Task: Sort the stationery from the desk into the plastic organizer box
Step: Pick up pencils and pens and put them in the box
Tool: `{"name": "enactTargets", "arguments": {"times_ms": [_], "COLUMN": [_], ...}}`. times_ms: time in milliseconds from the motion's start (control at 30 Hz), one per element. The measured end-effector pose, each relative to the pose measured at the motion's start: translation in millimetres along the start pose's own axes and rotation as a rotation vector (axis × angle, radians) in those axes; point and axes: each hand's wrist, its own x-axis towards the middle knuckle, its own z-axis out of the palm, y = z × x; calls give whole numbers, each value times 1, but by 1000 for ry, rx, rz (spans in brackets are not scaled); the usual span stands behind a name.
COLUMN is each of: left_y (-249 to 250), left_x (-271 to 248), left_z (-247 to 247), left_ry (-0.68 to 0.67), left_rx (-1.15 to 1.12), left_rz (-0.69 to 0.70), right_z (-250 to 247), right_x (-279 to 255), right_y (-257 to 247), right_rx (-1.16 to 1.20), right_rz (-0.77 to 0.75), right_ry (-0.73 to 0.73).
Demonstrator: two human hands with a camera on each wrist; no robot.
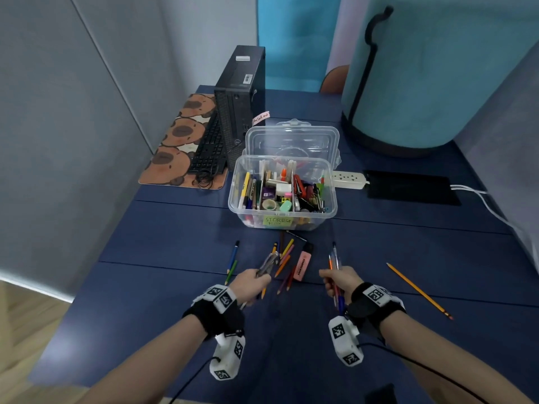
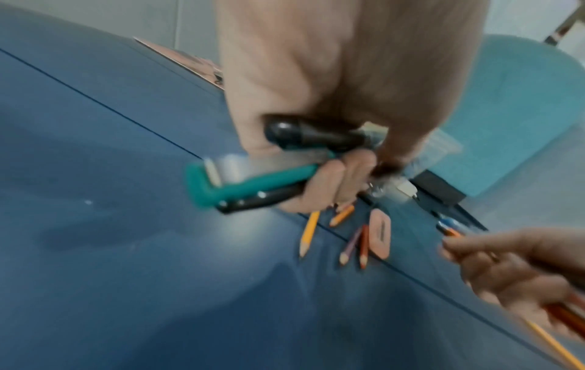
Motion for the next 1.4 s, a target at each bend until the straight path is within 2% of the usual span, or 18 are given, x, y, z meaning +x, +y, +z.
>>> {"name": "enactTargets", "arguments": {"times_ms": [67,167,200,267,367,467,533,633,733,833,900,967,1033,1067,1200,1300,1400], "left_y": [3,17,24,39,64,89,105,128,144,153,156,143,125,122,130,127,125], "left_x": [-7,-12,-11,-10,-14,-18,-12,12,49,83,102,142,181,182,148,146,148], "left_z": [-16,-44,-53,-68,-81,-100,-119,-147,-168,-173,-169,-162,-155,-151,-142,-145,-151], "left_ry": [-12,76,96,30,-116,-208,-162,53,181,213,217,174,212,211,163,73,90], "left_rx": [-229,-459,-535,-654,-572,-549,-607,-681,-616,-439,-413,-272,-110,-93,79,203,256], "left_rz": [37,80,86,99,133,155,186,154,29,-39,-65,-47,-105,-151,-88,-159,-175], "right_z": [0,-3,-5,-12,-23,-28,-28,-19,-7,3,8,11,14,16,22,24,26], "right_x": [-2,-9,-10,-10,-8,-11,-16,-19,-15,-9,-7,-4,-2,0,5,7,8], "right_y": [-4,-10,-13,-19,-43,-80,-103,-132,-152,-163,-168,-171,-175,-176,-179,-178,-179], "right_rx": [72,226,262,306,402,506,517,478,456,448,439,416,392,387,402,386,381], "right_rz": [1,-28,-47,-96,-165,-255,-325,-392,-418,-407,-402,-407,-413,-413,-390,-392,-379], "right_ry": [-26,-41,-5,117,237,248,215,160,115,37,-6,-25,-26,-30,-74,-69,-61]}}
